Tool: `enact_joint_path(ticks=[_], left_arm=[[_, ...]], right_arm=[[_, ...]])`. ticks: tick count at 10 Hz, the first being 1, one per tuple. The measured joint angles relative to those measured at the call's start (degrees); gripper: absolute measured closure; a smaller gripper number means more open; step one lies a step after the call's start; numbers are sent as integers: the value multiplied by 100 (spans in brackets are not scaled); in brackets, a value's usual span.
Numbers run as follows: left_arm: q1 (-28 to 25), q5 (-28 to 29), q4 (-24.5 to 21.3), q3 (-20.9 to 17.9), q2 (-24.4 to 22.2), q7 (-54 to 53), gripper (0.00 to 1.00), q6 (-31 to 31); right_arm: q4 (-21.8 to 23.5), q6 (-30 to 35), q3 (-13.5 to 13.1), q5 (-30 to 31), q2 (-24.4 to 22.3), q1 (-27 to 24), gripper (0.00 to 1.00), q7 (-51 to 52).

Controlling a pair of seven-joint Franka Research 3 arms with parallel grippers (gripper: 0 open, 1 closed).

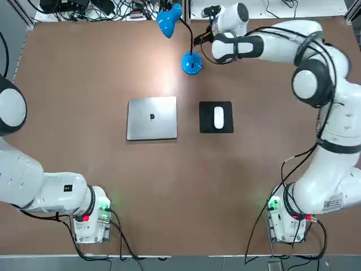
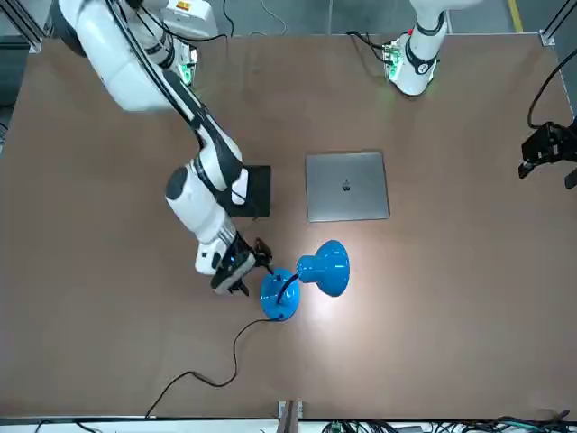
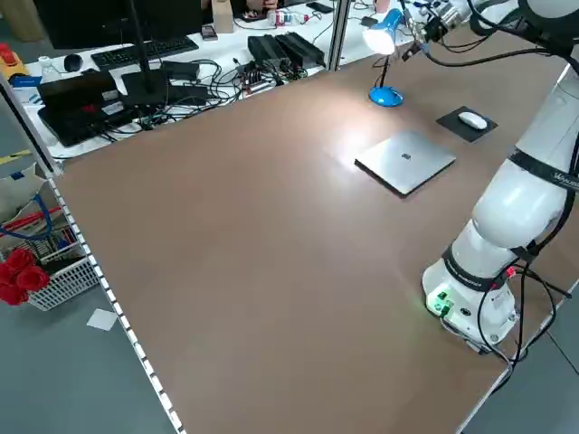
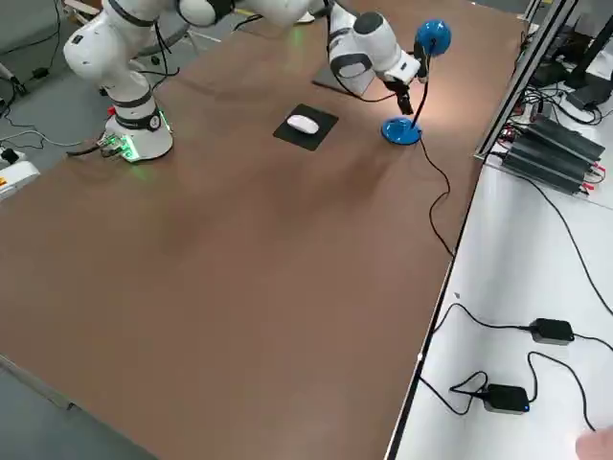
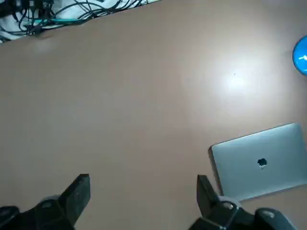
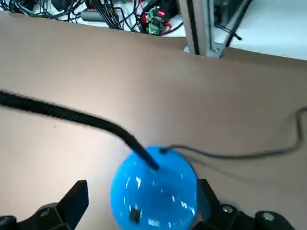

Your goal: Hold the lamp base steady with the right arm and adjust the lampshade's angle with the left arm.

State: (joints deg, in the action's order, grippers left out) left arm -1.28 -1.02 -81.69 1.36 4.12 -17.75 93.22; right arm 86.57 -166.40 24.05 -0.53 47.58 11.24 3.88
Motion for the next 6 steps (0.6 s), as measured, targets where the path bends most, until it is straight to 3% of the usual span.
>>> enact_joint_path(ticks=[2,6], left_arm=[[8,-38,-5,52,81,-317,1,254],[24,-59,-22,316,324,-883,2,560]], right_arm=[[-809,-3,-345,95,648,401,0,6],[-1332,-210,-598,252,1231,728,4,19]])
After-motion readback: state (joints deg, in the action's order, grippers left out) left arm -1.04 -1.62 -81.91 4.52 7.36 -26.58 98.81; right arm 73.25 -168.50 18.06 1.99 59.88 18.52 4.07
